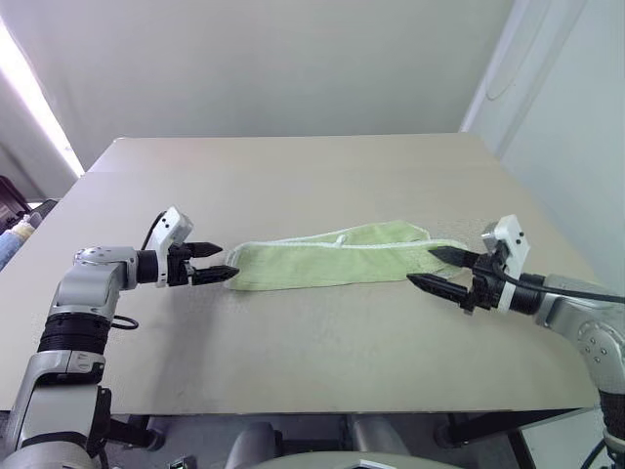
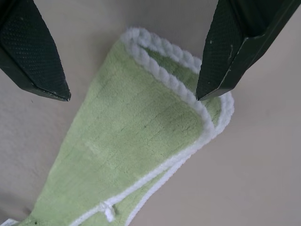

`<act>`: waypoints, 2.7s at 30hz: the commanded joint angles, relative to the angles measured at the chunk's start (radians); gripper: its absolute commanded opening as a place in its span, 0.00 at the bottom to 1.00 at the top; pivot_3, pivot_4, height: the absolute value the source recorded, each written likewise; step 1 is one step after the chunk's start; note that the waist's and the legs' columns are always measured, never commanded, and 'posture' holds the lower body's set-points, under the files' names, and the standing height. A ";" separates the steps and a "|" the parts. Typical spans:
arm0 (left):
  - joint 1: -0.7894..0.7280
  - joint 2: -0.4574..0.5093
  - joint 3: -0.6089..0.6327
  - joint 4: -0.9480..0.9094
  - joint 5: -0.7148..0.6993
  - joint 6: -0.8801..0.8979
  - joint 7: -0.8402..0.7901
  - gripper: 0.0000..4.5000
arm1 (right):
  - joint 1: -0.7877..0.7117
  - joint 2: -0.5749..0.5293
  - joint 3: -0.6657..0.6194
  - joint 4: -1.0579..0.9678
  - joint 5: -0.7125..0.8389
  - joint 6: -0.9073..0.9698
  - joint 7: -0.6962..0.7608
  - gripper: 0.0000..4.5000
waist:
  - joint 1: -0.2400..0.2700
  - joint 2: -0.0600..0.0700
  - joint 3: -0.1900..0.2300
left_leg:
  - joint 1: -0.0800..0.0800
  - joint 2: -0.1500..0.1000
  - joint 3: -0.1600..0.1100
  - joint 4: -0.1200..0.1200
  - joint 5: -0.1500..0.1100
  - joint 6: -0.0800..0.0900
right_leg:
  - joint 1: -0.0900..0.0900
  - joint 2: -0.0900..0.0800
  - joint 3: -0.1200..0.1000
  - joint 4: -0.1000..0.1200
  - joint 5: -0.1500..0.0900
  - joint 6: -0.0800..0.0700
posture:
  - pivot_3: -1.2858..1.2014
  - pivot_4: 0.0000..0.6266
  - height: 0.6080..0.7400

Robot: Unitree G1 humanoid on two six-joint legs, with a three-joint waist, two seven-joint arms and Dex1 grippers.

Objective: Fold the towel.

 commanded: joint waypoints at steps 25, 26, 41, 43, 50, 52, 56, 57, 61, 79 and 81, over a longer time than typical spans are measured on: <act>-0.394 -0.212 -0.087 0.630 0.229 -0.148 0.167 0.79 | -0.088 0.074 0.001 0.103 -0.154 -0.096 -0.170 1.00 | 0.002 0.000 0.000 | -0.002 -0.001 -0.001 0.000 0.000 0.000 | -0.001 0.000 0.000 -0.001 0.000 0.000 | 0.52 0.00 0.79; -0.393 -0.214 -0.090 0.633 0.235 -0.158 0.166 0.71 | -0.085 0.074 -0.001 0.102 -0.153 -0.096 -0.172 1.00 | 0.003 0.000 0.000 | -0.002 -0.001 -0.001 0.000 0.000 0.000 | -0.001 0.000 0.000 -0.001 0.000 0.000 | 0.52 0.00 0.79; -0.373 -0.232 -0.066 0.635 0.250 -0.274 0.157 0.01 | -0.055 0.089 0.015 0.103 -0.182 -0.116 -0.198 1.00 | 0.001 0.000 0.000 | -0.002 -0.001 -0.001 0.000 0.000 0.000 | -0.001 0.000 0.000 0.000 0.000 0.001 | 0.52 0.00 0.79; -0.373 -0.224 -0.056 0.620 0.236 -0.271 0.131 0.01 | -0.054 0.091 0.017 0.105 -0.186 -0.121 -0.198 1.00 | 0.001 0.000 0.000 | -0.002 -0.001 -0.001 0.000 0.000 0.000 | -0.001 0.000 0.000 -0.001 0.000 0.001 | 0.52 0.00 0.79; -0.373 -0.186 -0.029 0.577 0.199 -0.235 0.040 0.01 | -0.052 0.099 0.007 0.101 -0.182 -0.128 -0.199 1.00 | 0.000 0.000 0.000 | -0.002 -0.001 -0.001 0.000 0.000 0.000 | -0.001 0.000 0.000 0.000 0.000 0.000 | 0.52 0.00 0.79; -0.366 -0.166 -0.021 0.551 0.191 -0.240 0.015 0.01 | -0.052 0.099 0.003 0.101 -0.179 -0.128 -0.198 1.00 | 0.000 0.000 0.000 | -0.002 -0.001 -0.001 0.000 0.000 0.000 | -0.001 0.000 0.000 0.000 0.000 0.000 | 0.52 0.00 0.79; -0.338 -0.122 -0.023 0.475 0.177 -0.207 -0.050 0.01 | -0.048 0.092 0.003 0.109 -0.184 -0.133 -0.191 1.00 | 0.000 0.000 0.000 | -0.002 -0.001 -0.001 0.000 0.000 0.000 | -0.001 0.000 0.000 0.000 0.000 0.000 | 0.52 0.00 0.79; -0.330 -0.112 -0.024 0.450 0.172 -0.197 -0.060 0.01 | -0.048 0.091 0.002 0.111 -0.185 -0.134 -0.190 1.00 | 0.000 0.000 0.000 | -0.002 -0.001 -0.001 0.000 0.000 0.000 | -0.001 0.000 0.000 0.000 0.000 0.000 | 0.52 0.00 0.79; -0.261 -0.035 -0.018 0.333 0.151 -0.167 -0.127 0.01 | -0.110 0.087 0.018 0.187 -0.192 -0.037 -0.234 1.00 | -0.005 0.000 0.000 | -0.002 -0.001 -0.001 0.000 0.000 0.000 | -0.001 0.000 0.000 0.000 0.000 0.000 | 0.52 0.00 0.79; -0.138 -0.052 -0.003 0.168 0.095 -0.142 -0.013 0.01 | -0.153 0.081 0.084 0.248 -0.215 0.038 -0.188 1.00 | 0.000 0.000 0.000 | -0.002 -0.001 -0.001 0.000 0.000 0.000 | -0.001 0.000 0.000 0.000 0.000 0.000 | 0.52 0.00 0.79; -0.140 -0.053 -0.007 0.168 0.094 -0.140 -0.010 0.01 | -0.134 0.070 0.070 0.219 -0.200 0.051 -0.174 1.00 | 0.000 0.000 0.000 | -0.002 -0.001 -0.001 0.000 0.000 0.000 | -0.001 0.000 0.000 0.000 0.000 0.000 | 0.52 0.00 0.79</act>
